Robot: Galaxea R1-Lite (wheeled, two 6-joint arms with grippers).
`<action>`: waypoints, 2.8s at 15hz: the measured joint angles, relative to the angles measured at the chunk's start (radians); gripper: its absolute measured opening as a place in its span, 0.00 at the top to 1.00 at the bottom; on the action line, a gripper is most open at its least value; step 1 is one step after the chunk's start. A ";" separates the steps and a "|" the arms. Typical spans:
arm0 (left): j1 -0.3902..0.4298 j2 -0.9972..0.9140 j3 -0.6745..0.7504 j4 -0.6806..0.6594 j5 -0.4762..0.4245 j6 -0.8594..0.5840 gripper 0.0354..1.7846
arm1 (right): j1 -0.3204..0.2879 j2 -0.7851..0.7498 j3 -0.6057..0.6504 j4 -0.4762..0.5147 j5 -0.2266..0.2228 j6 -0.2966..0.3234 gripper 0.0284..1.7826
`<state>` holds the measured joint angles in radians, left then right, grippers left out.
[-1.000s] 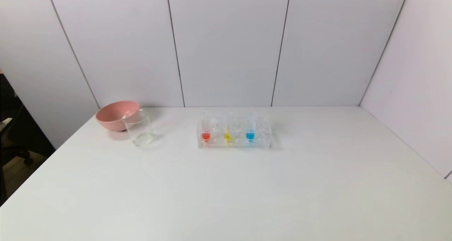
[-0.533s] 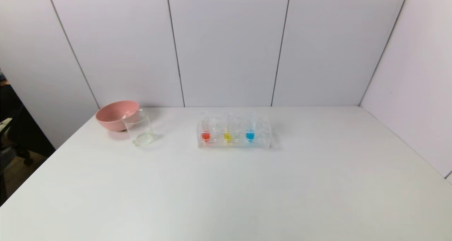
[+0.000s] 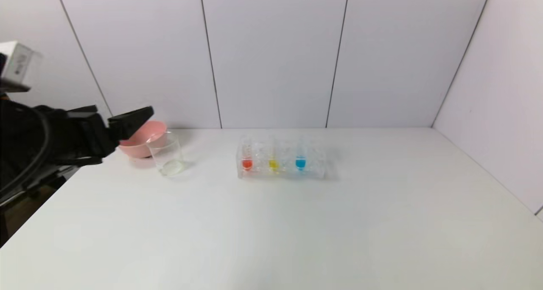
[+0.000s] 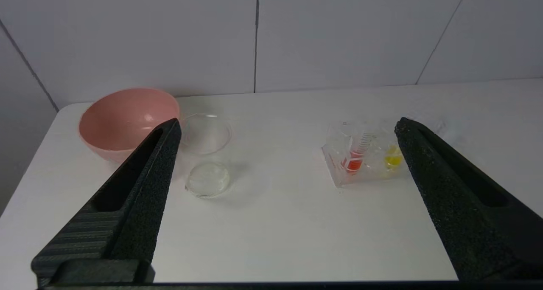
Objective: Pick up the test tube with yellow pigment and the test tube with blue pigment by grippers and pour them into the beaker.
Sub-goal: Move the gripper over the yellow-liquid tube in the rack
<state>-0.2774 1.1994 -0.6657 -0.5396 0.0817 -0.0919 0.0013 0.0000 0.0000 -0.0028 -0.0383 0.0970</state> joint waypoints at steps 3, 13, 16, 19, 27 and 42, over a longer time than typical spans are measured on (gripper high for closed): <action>-0.165 0.211 -0.053 -0.173 0.121 -0.006 0.01 | 0.000 0.000 0.000 0.000 0.000 0.000 0.00; -0.517 0.689 -0.211 -0.471 0.457 -0.092 0.01 | 0.000 0.000 0.000 0.000 0.000 0.000 0.00; -0.546 0.774 -0.242 -0.502 0.476 -0.096 0.01 | 0.000 0.000 0.000 0.000 0.000 0.000 0.00; -0.550 0.850 -0.270 -0.529 0.480 -0.098 0.01 | 0.000 0.000 0.000 0.000 0.000 0.000 0.00; -0.478 1.008 -0.383 -0.546 0.476 -0.094 0.01 | 0.000 0.000 0.000 0.000 0.000 0.000 0.00; -0.386 1.153 -0.568 -0.510 0.457 -0.084 0.03 | 0.000 0.000 0.000 0.000 0.000 0.000 0.00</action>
<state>-0.6634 2.3519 -1.2334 -1.0491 0.5387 -0.1764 0.0013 0.0000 0.0000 -0.0028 -0.0383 0.0970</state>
